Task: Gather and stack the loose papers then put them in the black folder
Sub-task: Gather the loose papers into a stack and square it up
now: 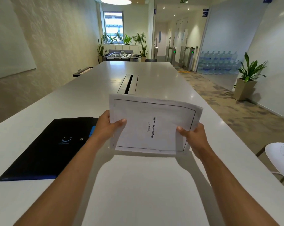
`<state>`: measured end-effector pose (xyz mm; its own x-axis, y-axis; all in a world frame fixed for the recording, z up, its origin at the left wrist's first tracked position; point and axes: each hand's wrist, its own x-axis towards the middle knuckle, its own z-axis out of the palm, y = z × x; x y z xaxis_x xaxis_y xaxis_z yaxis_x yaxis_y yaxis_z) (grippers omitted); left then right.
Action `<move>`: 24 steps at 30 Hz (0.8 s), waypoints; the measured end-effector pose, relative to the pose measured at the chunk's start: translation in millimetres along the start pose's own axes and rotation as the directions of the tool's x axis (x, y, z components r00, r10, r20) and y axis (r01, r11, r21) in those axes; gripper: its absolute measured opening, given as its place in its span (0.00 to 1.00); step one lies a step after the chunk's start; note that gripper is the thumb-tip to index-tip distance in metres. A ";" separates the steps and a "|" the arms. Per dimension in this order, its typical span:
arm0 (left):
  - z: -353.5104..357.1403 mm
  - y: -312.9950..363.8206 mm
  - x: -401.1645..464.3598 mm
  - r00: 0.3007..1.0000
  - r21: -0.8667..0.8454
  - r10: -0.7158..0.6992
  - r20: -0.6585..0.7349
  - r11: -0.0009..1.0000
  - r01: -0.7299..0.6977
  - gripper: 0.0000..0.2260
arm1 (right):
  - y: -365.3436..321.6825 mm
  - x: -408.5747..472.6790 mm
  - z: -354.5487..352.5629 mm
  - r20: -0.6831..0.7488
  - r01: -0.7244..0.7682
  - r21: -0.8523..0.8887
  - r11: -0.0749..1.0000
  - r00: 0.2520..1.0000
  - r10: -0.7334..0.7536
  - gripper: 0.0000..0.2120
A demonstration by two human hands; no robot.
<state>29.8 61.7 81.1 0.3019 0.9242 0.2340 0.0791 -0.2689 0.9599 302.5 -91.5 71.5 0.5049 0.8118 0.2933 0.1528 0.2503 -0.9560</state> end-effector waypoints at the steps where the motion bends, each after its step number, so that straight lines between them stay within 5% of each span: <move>1: 1.1 1.6 -1.8 1.000 -0.006 0.027 -0.014 1.000 -0.027 0.19 | -2.2 2.3 0.7 -0.017 0.001 0.006 1.000 1.000 -0.001 0.14; 6: 14.3 -1.2 -11.2 0.983 -0.032 0.107 -0.149 0.993 -0.113 0.21 | -3.1 8.7 7.7 -0.105 0.030 0.063 0.998 0.994 -0.024 0.18; 11: 18.3 -26.5 -23.9 0.982 0.028 0.030 -0.186 0.999 -0.025 0.20 | 19.7 -1.1 9.0 -0.087 -0.057 0.020 0.998 0.995 0.059 0.16; 16: 22.1 -22.9 -23.8 0.975 0.003 0.019 -0.220 1.000 -0.019 0.21 | 12.0 0.6 10.8 -0.125 0.026 -0.038 0.999 0.992 -0.031 0.23; 20: 23.6 -1.7 -24.5 0.948 0.005 0.188 -0.258 0.981 -0.193 0.32 | -6.9 2.1 13.3 -0.121 0.221 -0.142 0.965 0.964 -0.238 0.35; 24: 25.8 12.3 -22.9 0.866 0.255 0.422 -0.267 0.898 -0.359 0.36 | -17.2 3.1 16.9 -0.136 0.333 -0.249 0.910 0.918 -0.373 0.42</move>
<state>48.3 30.2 83.5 0.0408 0.7596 0.6491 0.2048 -0.6422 0.7386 287.1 -84.4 88.9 0.5219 0.5798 0.6257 0.5184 0.3669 -0.7724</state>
